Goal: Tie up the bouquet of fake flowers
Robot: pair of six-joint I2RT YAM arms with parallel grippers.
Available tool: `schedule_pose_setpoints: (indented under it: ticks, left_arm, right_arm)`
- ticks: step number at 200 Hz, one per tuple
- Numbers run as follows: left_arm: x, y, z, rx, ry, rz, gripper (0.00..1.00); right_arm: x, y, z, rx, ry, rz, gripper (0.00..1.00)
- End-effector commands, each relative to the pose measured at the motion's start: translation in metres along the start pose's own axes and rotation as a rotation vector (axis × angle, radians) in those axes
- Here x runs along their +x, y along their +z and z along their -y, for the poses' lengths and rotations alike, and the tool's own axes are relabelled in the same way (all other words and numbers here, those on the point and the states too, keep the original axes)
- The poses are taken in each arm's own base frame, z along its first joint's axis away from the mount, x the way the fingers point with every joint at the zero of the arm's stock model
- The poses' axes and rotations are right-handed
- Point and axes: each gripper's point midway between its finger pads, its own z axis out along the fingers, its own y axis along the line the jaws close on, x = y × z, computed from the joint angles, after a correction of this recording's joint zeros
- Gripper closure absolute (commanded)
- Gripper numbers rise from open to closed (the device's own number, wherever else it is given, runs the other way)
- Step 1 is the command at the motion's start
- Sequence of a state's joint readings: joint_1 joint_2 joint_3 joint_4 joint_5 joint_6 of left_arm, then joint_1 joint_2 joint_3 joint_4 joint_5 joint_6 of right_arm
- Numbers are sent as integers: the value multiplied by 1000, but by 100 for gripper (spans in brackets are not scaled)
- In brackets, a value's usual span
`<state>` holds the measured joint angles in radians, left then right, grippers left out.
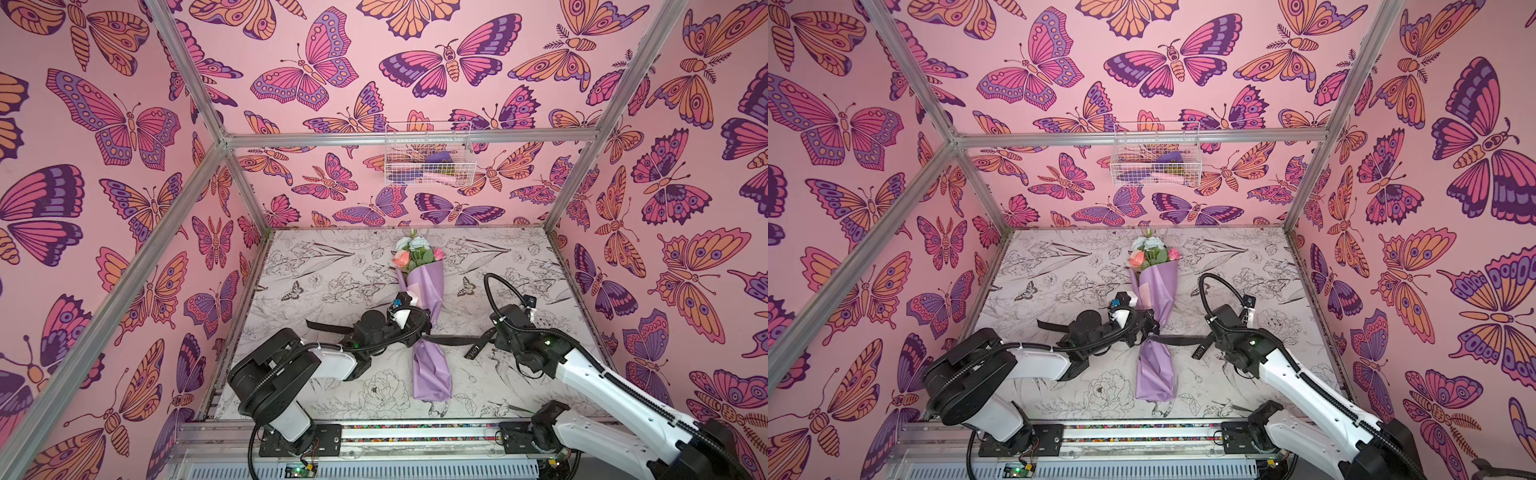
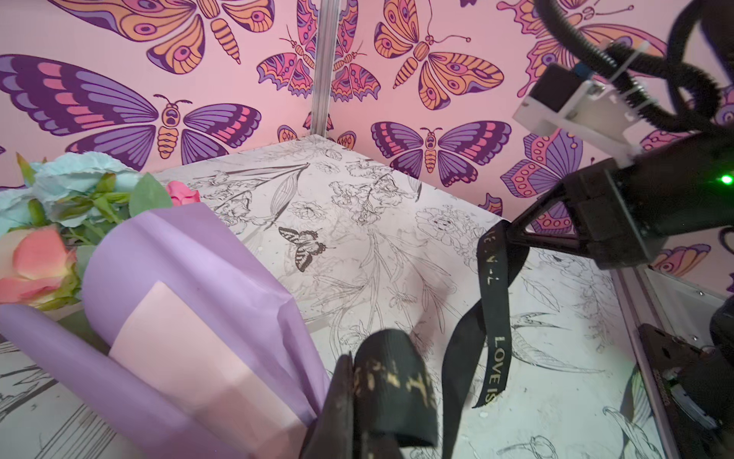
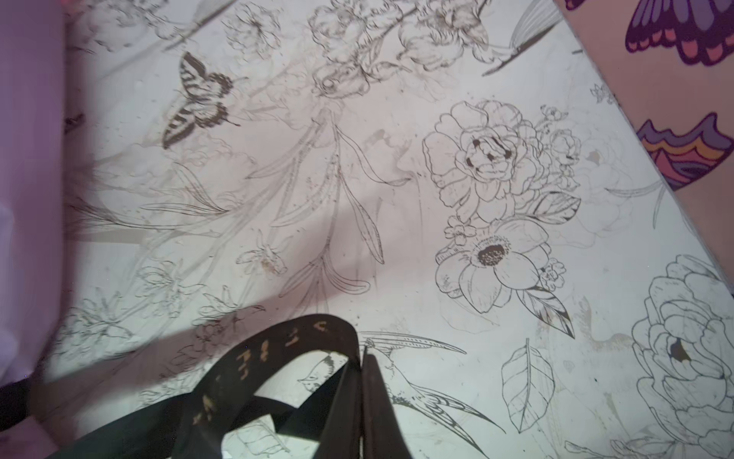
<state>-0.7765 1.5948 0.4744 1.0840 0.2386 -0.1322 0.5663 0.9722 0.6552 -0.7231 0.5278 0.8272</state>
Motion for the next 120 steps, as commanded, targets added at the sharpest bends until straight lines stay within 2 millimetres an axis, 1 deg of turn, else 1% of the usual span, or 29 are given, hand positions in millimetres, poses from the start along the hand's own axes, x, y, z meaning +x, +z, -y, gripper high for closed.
schedule_pose_setpoints:
  ticks: [1, 19, 32, 38, 52, 64, 68, 81, 91, 103, 120]
  left_arm:
    - [11, -9, 9, 18, 21, 10, 100]
    - [21, -16, 12, 21, 3, 4, 100]
    - [25, -19, 16, 32, 1, 2, 100]
    - [27, -19, 18, 37, 1, -2, 100]
    - [29, -20, 21, 43, 1, -5, 100]
    - [29, -20, 22, 44, 3, -4, 100]
    - [28, -21, 22, 44, 4, -1, 100]
    - [25, -21, 23, 46, 7, 8, 100]
    - [22, -21, 24, 47, 10, 16, 100]
    - [21, -22, 25, 49, 10, 20, 100]
    - [21, -21, 25, 46, 9, 20, 100]
  right_arm:
    - [14, 8, 8, 15, 39, -44, 88]
    - [18, 13, 11, 28, 47, -58, 76]
    - [20, 14, 14, 44, 46, -67, 68]
    - [20, 14, 15, 49, 45, -69, 66]
    - [16, 12, 16, 53, 43, -67, 66]
    - [11, 7, 10, 18, 28, -60, 65]
    - [10, 6, 5, -10, 14, -64, 64]
    - [6, -1, -20, -144, -35, -73, 63]
    - [7, -9, -44, -279, -80, -97, 62]
    - [7, -18, -73, -431, -91, -111, 61]
    - [4, -29, -106, -576, -122, -92, 61]
